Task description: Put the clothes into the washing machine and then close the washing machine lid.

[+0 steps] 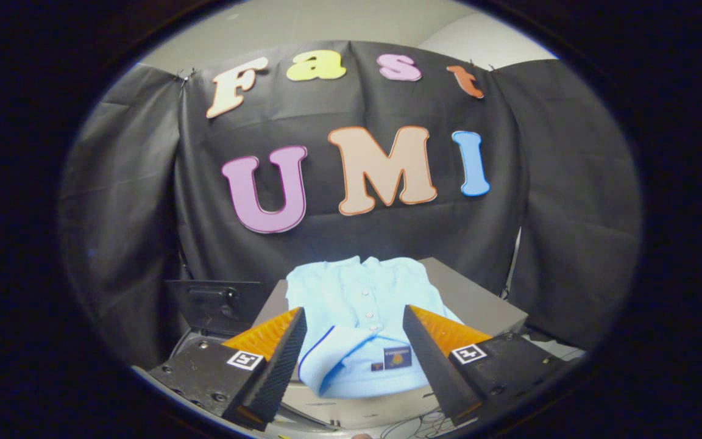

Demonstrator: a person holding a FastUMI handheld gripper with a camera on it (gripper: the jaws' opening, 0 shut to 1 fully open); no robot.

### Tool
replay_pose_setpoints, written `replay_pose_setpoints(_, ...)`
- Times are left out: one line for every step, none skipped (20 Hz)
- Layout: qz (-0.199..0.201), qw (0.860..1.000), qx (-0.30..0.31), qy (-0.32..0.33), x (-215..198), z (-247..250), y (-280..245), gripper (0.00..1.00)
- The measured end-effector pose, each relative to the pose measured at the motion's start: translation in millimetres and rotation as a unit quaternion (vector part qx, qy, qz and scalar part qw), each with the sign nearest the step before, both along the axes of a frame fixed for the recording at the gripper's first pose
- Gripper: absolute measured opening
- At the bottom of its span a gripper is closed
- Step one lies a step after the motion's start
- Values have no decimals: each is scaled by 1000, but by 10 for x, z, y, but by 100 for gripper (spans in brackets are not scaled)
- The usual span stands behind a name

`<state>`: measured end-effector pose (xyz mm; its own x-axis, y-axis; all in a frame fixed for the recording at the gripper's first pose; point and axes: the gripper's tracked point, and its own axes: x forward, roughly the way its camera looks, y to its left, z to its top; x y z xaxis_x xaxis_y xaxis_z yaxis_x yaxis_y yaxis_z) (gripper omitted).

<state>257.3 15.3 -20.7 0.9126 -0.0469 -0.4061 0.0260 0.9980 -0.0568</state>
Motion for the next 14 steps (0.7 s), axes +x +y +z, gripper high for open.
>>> replay_pose_setpoints(-7, 1000, 1, 13, 174, -69, -33, 97)
replay_pose_setpoints(-15, 999, -1, 34, 310, -183, -90, 97)
replay_pose_setpoints(-27, 998, -2, 49, 438, -256, -149, 97)
replay_pose_setpoints(-44, 997, -3, 67, 544, -338, -216, 97)
replay_pose_setpoints(-57, 995, -6, 78, 662, -394, -254, 97)
replay_pose_setpoints(-54, 993, -12, 107, 726, -489, -255, 97)
replay_pose_setpoints(-57, 991, -3, 125, 816, -574, -212, 97)
replay_pose_setpoints(-53, 988, 12, 148, 853, -676, -133, 97)
replay_pose_setpoints(-55, 986, 27, 156, 919, -706, -73, 97)
replay_pose_setpoints(-62, 984, 23, 165, 953, -748, -98, 98)
replay_pose_setpoints(-72, 982, 10, 172, 981, -789, -165, 98)
replay_pose_setpoints(-75, 977, 4, 198, 957, -910, -198, 98)
replay_pose_setpoints(-82, 970, 4, 229, 888, -971, -226, 97)
replay_pose_setpoints(-77, 977, 1, 199, 995, -916, -243, 99)
